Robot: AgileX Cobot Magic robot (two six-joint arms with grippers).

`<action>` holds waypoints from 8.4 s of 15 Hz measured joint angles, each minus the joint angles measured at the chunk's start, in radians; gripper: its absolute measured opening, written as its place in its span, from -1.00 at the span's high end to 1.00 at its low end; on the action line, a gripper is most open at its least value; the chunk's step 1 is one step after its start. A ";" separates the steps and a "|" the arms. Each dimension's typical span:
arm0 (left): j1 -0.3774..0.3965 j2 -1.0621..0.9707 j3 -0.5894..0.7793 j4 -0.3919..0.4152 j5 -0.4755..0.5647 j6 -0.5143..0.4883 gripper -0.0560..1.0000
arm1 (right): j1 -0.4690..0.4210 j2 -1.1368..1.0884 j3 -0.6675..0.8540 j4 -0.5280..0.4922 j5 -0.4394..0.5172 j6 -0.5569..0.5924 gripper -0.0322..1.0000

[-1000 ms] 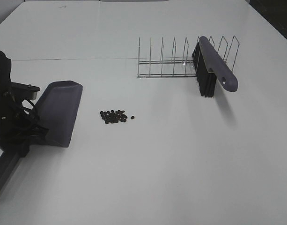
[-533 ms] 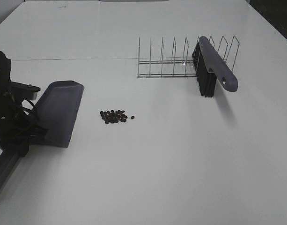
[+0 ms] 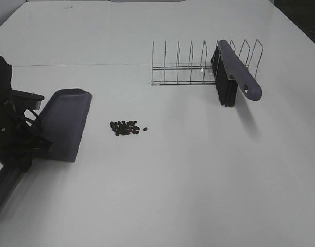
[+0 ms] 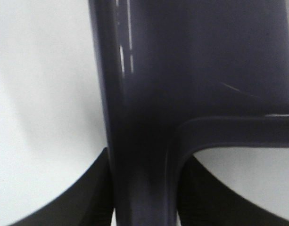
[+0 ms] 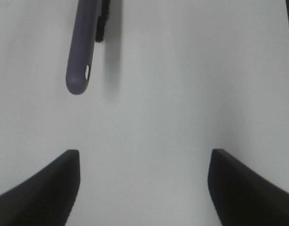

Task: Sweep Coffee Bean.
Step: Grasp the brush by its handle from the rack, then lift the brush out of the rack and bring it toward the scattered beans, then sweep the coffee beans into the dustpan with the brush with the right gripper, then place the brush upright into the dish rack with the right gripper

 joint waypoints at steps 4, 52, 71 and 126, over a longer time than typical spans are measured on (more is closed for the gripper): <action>0.000 0.000 0.000 -0.003 -0.001 0.003 0.27 | 0.000 0.405 -0.368 0.042 0.000 -0.121 -0.45; -0.189 0.016 -0.143 0.215 0.242 -0.145 0.27 | 0.344 0.792 -0.352 -0.319 0.000 0.050 0.22; -0.119 0.085 -0.151 0.092 0.237 -0.076 0.27 | 0.418 0.957 -0.371 -0.167 -0.134 0.084 0.22; -0.238 0.033 -0.011 0.004 0.192 -0.105 0.27 | 0.358 0.846 -0.258 1.007 -0.450 -0.512 0.22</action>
